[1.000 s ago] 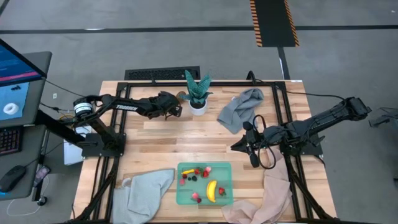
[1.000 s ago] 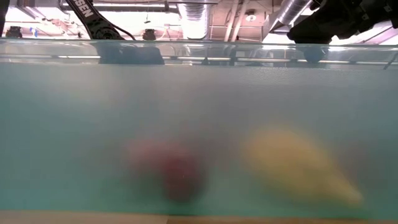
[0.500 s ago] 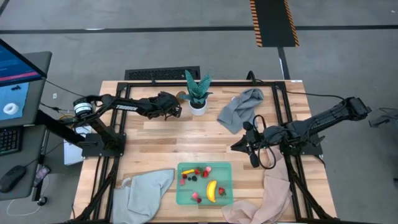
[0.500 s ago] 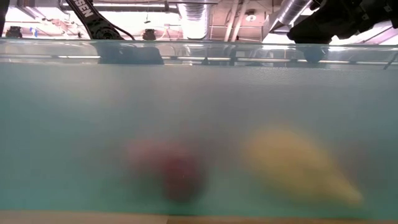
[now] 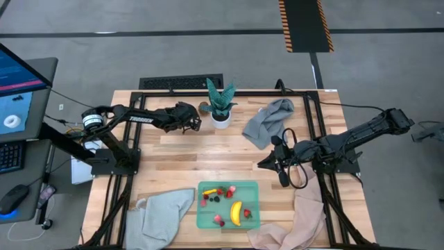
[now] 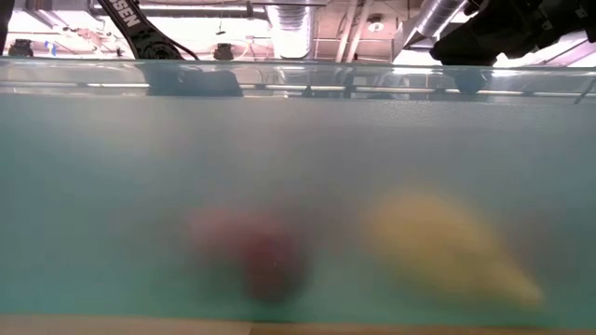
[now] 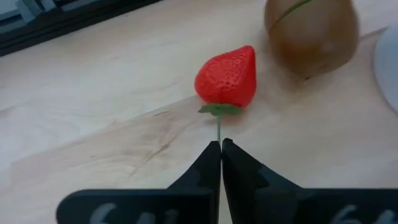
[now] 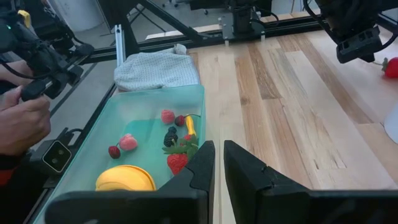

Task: Pick and placing Produce into tupperware
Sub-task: Put the red strawberry into the green bin

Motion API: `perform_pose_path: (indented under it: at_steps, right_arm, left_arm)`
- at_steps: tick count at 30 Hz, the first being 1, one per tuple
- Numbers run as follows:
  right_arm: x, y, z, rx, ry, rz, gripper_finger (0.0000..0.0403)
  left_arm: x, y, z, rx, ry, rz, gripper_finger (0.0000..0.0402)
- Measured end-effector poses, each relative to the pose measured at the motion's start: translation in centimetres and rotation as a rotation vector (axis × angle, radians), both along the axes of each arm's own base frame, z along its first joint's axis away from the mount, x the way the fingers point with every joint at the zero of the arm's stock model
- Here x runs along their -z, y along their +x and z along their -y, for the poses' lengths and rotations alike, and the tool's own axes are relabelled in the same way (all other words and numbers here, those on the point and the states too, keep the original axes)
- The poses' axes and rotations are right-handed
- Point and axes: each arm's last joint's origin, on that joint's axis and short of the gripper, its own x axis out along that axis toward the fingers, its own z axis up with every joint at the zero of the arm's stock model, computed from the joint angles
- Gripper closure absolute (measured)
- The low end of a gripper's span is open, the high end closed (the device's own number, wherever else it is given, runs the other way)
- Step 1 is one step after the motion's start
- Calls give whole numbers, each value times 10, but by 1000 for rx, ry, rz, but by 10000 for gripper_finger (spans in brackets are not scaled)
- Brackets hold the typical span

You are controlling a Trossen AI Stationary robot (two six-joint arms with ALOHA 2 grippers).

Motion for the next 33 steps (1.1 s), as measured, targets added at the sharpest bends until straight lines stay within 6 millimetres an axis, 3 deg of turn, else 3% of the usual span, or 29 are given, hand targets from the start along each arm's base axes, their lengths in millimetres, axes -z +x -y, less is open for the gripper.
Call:
perform_pose_path:
  at_steps: [7,15,23,33]
  right_arm:
    - [0,0,0,0,0,0,344]
    - [0,0,0,0,0,0,344]
    - [0,0,0,0,0,0,344]
    - [0,0,0,0,0,0,344]
  left_arm:
    - [-3,-2,1,0,3,-7,401]
    - [-30,-10,10,-5,79,5,401]
    - [-64,-21,34,15,146,65,401]
    - [-84,-21,79,88,196,159,401]
